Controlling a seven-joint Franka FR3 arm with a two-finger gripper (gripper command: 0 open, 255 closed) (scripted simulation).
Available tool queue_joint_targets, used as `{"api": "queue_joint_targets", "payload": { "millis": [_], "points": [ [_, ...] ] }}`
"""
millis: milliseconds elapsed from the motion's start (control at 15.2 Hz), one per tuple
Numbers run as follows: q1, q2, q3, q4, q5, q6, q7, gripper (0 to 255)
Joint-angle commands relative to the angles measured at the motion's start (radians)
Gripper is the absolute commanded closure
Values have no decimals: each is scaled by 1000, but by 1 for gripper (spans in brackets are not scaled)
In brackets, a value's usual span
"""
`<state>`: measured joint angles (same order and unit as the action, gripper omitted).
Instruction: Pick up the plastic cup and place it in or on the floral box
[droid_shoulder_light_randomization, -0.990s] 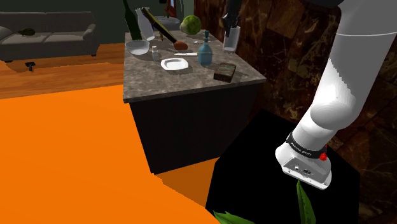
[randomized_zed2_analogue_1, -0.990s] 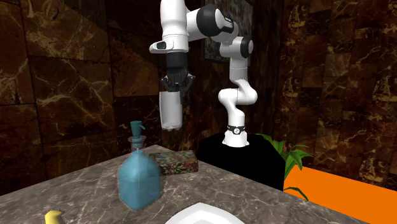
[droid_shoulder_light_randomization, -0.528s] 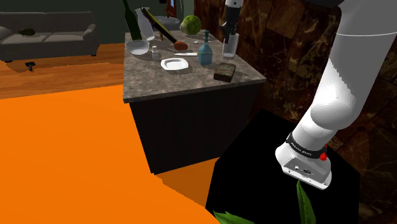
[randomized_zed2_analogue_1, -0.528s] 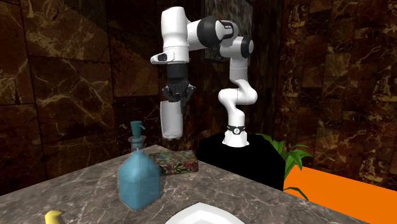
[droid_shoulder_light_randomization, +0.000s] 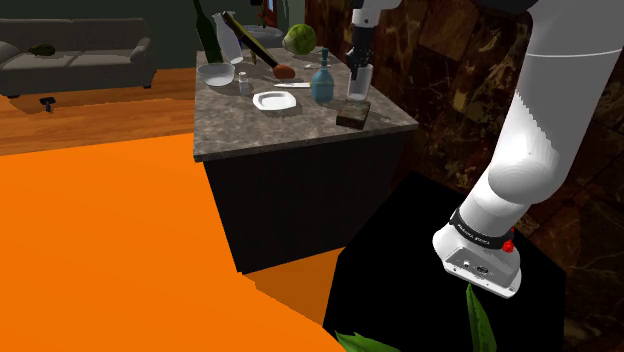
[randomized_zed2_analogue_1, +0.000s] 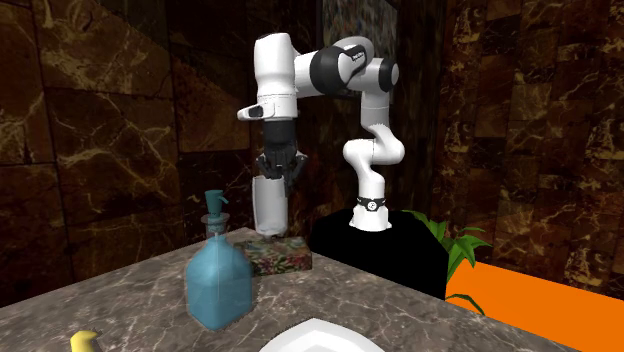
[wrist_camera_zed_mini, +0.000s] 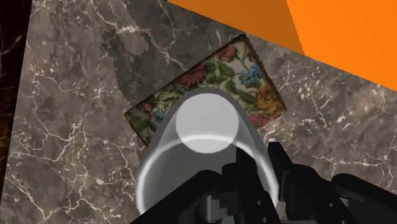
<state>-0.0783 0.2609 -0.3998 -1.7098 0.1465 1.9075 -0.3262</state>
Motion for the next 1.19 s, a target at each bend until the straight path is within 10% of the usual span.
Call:
{"api": "queue_joint_targets", "payload": {
  "millis": [0,726,792,1122],
  "points": [
    [0,4,1,-19,3,24,-3,255],
    [0,14,3,-41,8,54,-7,255],
    [0,13,3,-42,8,55,-7,0],
    [0,14,3,-41,8,54,-7,0]
  ]
}}
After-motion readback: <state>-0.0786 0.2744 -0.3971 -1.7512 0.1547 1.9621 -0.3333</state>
